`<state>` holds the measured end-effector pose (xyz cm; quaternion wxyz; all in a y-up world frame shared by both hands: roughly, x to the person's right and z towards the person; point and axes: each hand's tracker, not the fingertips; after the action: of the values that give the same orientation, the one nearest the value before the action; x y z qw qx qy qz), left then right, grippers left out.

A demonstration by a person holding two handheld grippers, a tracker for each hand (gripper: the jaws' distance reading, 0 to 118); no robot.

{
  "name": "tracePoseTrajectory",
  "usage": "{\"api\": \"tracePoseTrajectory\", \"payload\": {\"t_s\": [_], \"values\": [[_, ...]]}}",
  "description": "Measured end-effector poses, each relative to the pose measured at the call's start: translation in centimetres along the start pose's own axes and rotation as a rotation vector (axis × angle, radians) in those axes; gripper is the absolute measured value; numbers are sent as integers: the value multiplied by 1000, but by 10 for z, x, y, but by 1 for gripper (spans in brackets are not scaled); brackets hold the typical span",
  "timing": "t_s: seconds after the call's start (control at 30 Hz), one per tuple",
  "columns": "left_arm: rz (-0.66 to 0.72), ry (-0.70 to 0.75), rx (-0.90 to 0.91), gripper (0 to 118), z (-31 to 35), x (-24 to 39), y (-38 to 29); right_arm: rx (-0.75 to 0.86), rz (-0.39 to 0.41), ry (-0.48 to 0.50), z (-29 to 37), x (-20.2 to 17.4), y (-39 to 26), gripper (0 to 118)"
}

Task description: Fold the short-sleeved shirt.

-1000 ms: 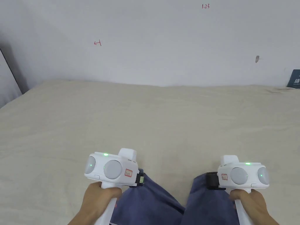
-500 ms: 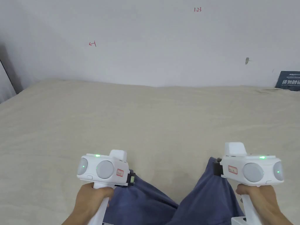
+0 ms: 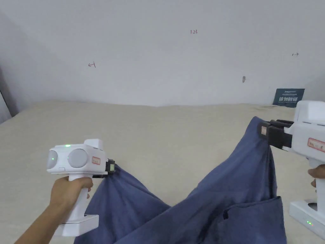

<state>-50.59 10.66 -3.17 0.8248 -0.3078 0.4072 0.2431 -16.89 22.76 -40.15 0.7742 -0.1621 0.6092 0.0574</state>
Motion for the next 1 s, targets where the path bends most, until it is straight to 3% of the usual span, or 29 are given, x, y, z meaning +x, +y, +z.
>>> {"api": "tracePoseTrajectory", "payload": {"t_s": [0.17, 0.5, 0.77, 0.8, 1.0], "values": [[22, 64, 101, 0, 43, -23, 33, 85, 17, -73, 37, 26, 34, 1], [50, 152, 258, 0, 126, -55, 108, 180, -38, -191, 46, 83, 90, 1], [127, 199, 318, 0, 152, -74, 148, 204, -96, -279, 7, 119, 127, 1], [134, 209, 326, 0, 152, -77, 153, 201, -95, -294, -12, 142, 132, 1], [189, 242, 343, 0, 144, -97, 190, 178, -78, -356, -64, 176, 149, 1]]}}
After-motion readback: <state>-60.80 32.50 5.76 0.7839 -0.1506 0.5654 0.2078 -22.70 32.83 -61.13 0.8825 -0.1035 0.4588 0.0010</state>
